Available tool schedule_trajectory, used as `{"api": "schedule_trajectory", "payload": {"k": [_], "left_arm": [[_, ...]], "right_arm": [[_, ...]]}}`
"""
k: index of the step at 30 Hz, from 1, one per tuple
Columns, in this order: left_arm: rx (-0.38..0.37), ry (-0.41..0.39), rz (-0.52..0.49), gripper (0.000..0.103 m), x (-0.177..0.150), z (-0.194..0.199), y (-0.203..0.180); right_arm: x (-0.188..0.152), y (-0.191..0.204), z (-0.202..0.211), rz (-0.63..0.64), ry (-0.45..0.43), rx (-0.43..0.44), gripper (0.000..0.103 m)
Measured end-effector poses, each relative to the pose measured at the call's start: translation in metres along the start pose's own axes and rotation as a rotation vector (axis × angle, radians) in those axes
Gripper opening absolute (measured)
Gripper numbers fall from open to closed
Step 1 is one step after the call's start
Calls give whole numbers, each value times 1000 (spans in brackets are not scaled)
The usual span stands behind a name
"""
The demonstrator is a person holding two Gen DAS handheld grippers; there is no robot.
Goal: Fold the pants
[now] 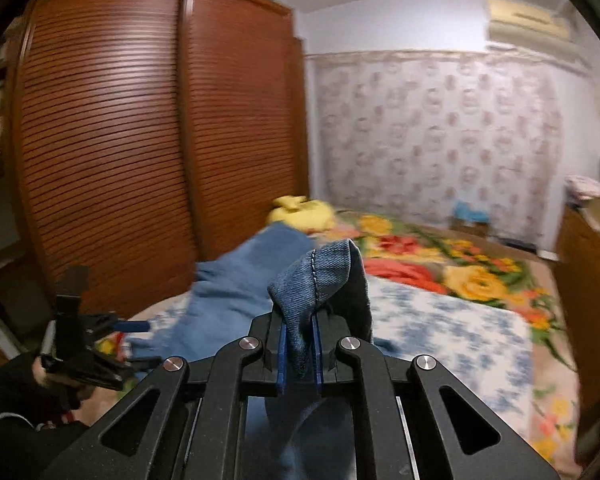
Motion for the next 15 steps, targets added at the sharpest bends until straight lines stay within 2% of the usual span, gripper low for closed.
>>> {"api": "schedule_trajectory", "payload": {"k": [4, 9, 11, 13, 15], "left_arm": [[7, -2, 17, 83, -1, 3, 9], [16, -3, 23, 83, -1, 6, 15], [15, -4, 27, 83, 0, 7, 16], [14, -6, 26, 83, 0, 7, 16], [10, -9, 25, 83, 1, 8, 16]], "right_arm": [[0, 17, -46, 9, 57, 90, 10], [-6, 34, -87, 27, 159, 150, 10], [-10, 34, -94, 34, 195, 140, 16], [-7, 31, -99, 21, 203, 131, 33], [-4, 26, -94, 2, 194, 134, 41]]}}
Point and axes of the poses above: each gripper's, at about its wrist camera, not at the fingertips, and z roughly against the way its jaws point, y to its left, x to its top, the point moved 2 cm from there along -z, roughly the way its jaws point, and after that the axes turned 10 degrees about z, right-handed, at the moved point
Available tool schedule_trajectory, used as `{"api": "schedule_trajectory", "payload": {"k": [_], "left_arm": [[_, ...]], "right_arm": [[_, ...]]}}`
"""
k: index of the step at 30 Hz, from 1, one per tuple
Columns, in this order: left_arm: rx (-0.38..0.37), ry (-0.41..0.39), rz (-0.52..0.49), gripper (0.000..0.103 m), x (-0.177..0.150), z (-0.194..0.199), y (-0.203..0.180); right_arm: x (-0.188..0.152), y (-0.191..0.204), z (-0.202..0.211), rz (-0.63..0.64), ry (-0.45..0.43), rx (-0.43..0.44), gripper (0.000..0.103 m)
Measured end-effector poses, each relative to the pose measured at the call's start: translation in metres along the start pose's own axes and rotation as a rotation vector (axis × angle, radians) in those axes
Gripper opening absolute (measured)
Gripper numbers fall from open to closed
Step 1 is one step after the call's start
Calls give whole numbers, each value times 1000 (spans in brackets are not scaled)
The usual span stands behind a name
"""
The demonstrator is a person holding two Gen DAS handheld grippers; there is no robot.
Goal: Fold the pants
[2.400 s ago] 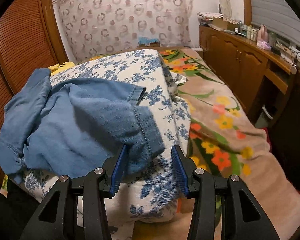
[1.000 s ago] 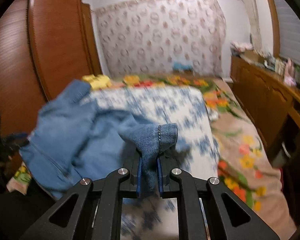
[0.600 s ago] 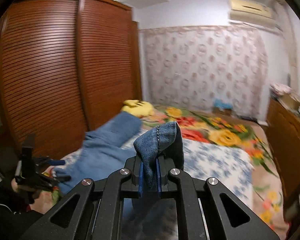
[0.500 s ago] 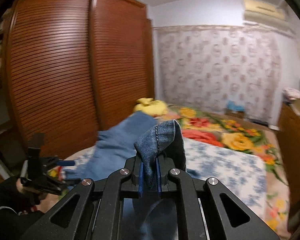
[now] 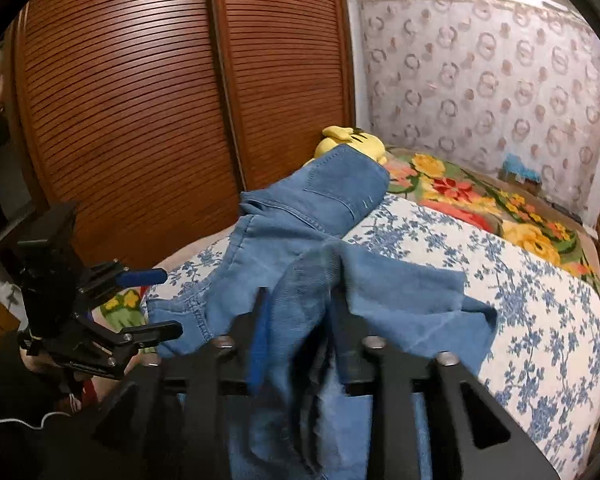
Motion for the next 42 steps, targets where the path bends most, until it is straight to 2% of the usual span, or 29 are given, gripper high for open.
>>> {"api": "schedule_trajectory", "payload": {"k": [4, 12, 21, 29, 31, 37, 39, 41, 42], "left_arm": [[-13, -1, -2, 83, 1, 0, -3], [-27, 24, -32, 83, 1, -13, -15], [-44, 69, -53, 82, -7, -28, -24], [-49, 86, -85, 56, -6, -36, -27], [-46, 91, -91, 52, -7, -39, -27], [-43, 87, -93, 51, -6, -45, -26], [-49, 80, -100, 46, -5, -47, -27], [-59, 80, -105, 36, -4, -50, -28], [-66, 80, -108, 32, -3, -51, -29]], "right_arm": [[-9, -6, 10, -5, -23, -23, 42], [-58, -8, 13, -68, 68, -98, 42], [-85, 3, 14, -139, 128, -86, 42], [-101, 11, 1, -191, 159, -44, 42], [-103, 11, -1, -214, 164, -30, 42], [-107, 10, -11, -244, 174, -7, 42], [-105, 7, -17, -252, 170, 3, 42], [-103, 4, -23, -257, 166, 10, 42], [-101, 3, -26, -254, 162, 13, 32]]}}
Point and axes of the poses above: each gripper's, at about its wrist camera, not at the fingertips, and z roughly against the way its jaws point, y to its left, x to its top, the point moved 2 cm from there along -z, roughly the way its jaws point, and after that the axes turned 10 degrees about z, right-handed, at the moved point
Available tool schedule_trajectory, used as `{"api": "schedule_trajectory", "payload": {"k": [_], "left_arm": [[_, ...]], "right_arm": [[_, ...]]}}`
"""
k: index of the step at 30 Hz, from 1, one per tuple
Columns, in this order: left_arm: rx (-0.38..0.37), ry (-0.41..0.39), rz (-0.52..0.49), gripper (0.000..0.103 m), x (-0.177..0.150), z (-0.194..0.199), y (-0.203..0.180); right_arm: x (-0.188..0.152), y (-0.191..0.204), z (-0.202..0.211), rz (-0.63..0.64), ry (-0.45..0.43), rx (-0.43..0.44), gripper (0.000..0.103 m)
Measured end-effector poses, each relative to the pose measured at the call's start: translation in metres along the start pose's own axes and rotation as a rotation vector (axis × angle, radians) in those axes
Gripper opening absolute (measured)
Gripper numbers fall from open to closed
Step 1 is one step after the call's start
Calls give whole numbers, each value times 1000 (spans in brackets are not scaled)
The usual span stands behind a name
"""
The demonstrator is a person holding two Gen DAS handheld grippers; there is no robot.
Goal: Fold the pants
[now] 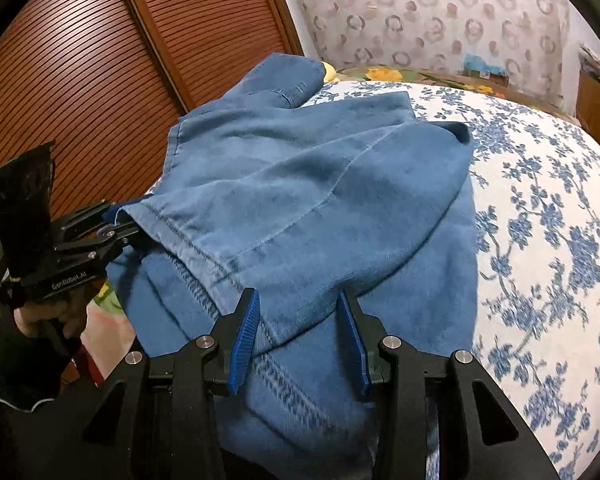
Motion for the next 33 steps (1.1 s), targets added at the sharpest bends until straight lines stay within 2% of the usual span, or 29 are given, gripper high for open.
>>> {"api": "schedule_trajectory", "payload": {"k": [1, 2, 4, 8, 14, 18, 20, 22, 26, 30, 33], "left_arm": [[-15, -3, -4, 28, 0, -1, -1], [-21, -2, -8, 18, 0, 0, -1], [-7, 7, -13, 15, -1, -2, 0], [-22, -1, 5, 10, -1, 1, 2], [-57, -45, 11, 8, 5, 20, -6], [-124, -88, 19, 8, 10, 48, -18], [-161, -98, 20, 8, 12, 59, -23], [-186, -105, 32, 8, 14, 66, -25], [-189, -120, 60, 8, 13, 73, -17], [-155, -102, 101, 8, 3, 71, 1], [-127, -67, 146, 8, -9, 64, 20]], "right_arm": [[3, -1, -2, 8, -2, 5, 13], [5, -1, -4, 16, -2, 9, 7], [13, -5, -4, 33, -16, 11, 2], [36, -6, 10, 75, -69, -30, 1], [78, 8, 30, 183, -149, -91, 1], [118, 13, 37, 248, -213, -147, 1], [137, 14, 37, 254, -240, -138, 1], [156, 19, 31, 262, -258, -119, 1], [183, 49, 9, 333, -289, -78, 1], [193, 73, -33, 391, -256, -43, 1], [193, 74, -73, 379, -173, -34, 1]]}}
Point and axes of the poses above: each gripper's, at about its wrist camera, not at the fingertips, and z roughly against the way its jaws point, y to its left, x to its top, the point moved 2 cm from there along -z, roughly the way its jaws point, and after that the axes turned 10 degrees about z, right-handed, at the moved point
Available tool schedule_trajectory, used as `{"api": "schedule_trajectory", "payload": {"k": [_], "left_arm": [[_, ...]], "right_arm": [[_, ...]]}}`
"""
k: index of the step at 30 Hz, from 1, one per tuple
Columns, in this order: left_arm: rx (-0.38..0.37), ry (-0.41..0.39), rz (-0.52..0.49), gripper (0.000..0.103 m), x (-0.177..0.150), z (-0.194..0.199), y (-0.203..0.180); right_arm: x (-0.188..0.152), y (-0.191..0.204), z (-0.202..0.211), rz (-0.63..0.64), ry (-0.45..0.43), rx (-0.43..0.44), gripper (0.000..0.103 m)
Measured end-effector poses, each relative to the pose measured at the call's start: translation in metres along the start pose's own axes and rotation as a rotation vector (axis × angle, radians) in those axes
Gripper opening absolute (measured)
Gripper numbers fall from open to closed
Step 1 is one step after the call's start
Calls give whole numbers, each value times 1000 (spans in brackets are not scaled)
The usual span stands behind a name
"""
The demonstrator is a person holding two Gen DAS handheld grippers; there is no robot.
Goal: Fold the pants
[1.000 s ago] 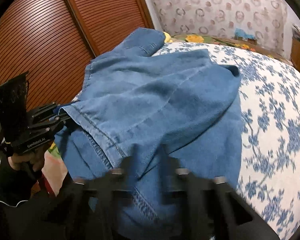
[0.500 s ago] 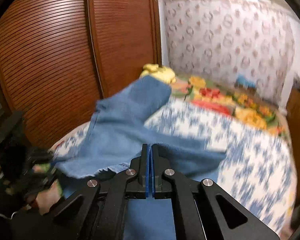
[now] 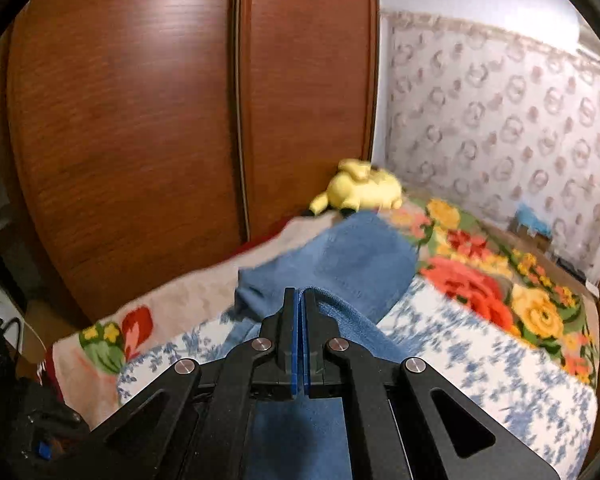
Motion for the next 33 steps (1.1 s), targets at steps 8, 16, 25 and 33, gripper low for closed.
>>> {"api": "schedule_trajectory", "payload": {"k": [8, 16, 25, 33], "left_arm": [[62, 80, 37, 9, -22, -17, 20], [115, 39, 48, 49, -14, -12, 29], [173, 25, 79, 75, -6, -17, 46], [202, 23, 88, 75, -6, -24, 52]], "right_arm": [[-18, -20, -40, -72, 99, 15, 37], [-49, -74, 15, -114, 92, -122, 49], [-111, -111, 3, -246, 191, -122, 49], [-141, -132, -35, -374, 228, -53, 52]]}}
Point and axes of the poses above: each gripper's, at about its wrist camera, not at the fingertips, and z roughly against the way its jaws point, y to its left, x to its top, the point moved 2 cm from there along -z, roughly the way its jaws point, and after that the axes turned 10 degrees about z, right-handed, at the moved point
